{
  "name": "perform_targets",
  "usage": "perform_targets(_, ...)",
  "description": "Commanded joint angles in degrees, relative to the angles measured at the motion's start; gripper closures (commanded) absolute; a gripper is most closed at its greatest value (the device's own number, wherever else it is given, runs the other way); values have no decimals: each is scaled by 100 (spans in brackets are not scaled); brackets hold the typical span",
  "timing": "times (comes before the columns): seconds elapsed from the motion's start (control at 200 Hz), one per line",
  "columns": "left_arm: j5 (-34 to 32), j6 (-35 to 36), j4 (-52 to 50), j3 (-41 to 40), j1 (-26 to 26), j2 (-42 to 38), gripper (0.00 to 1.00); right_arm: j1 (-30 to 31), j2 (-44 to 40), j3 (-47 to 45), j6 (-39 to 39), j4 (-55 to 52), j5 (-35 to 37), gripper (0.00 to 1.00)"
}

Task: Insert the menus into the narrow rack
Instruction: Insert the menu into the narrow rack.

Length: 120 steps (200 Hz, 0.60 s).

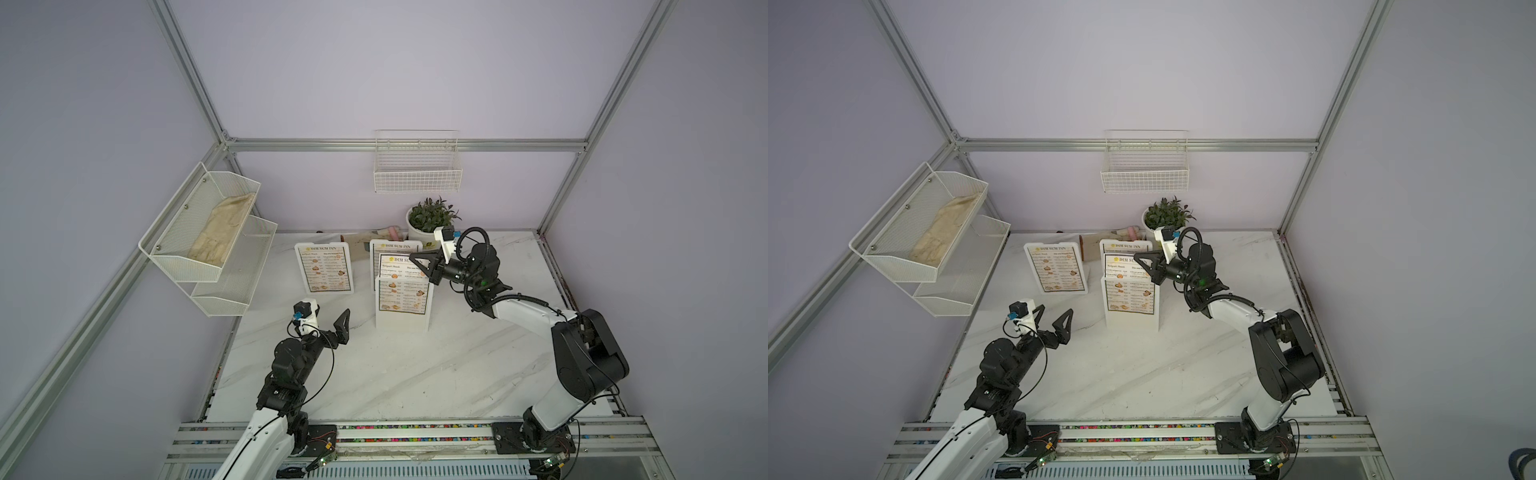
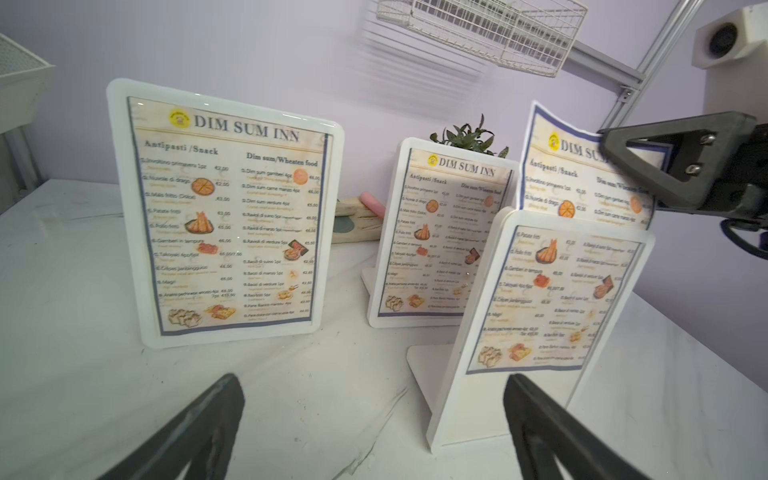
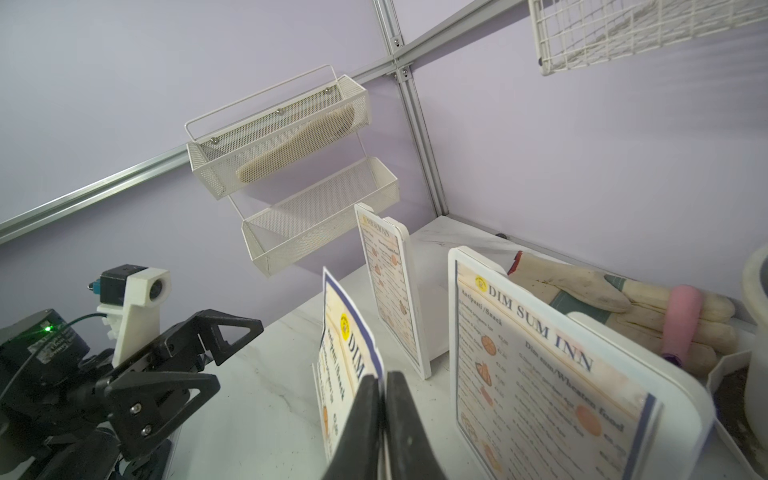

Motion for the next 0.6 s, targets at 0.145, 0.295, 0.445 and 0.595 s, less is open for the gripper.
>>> perform_targets(0.145,-250,-103,670,-195,4,360,1,35,-305,16,-330,-136,-366,91)
perform_targets(0.295,16,-74,691,-112,3,584,1,38,-411,-137,-401,-78,-505,100)
perform_targets(0.445,83,-75,729,-184,4,458,1,37,-448,-377,-423,188,-651,100)
perform_targets(0.595,190,-99,787,-295,0,285,0,37,-402,-494,-403,261,-736,100)
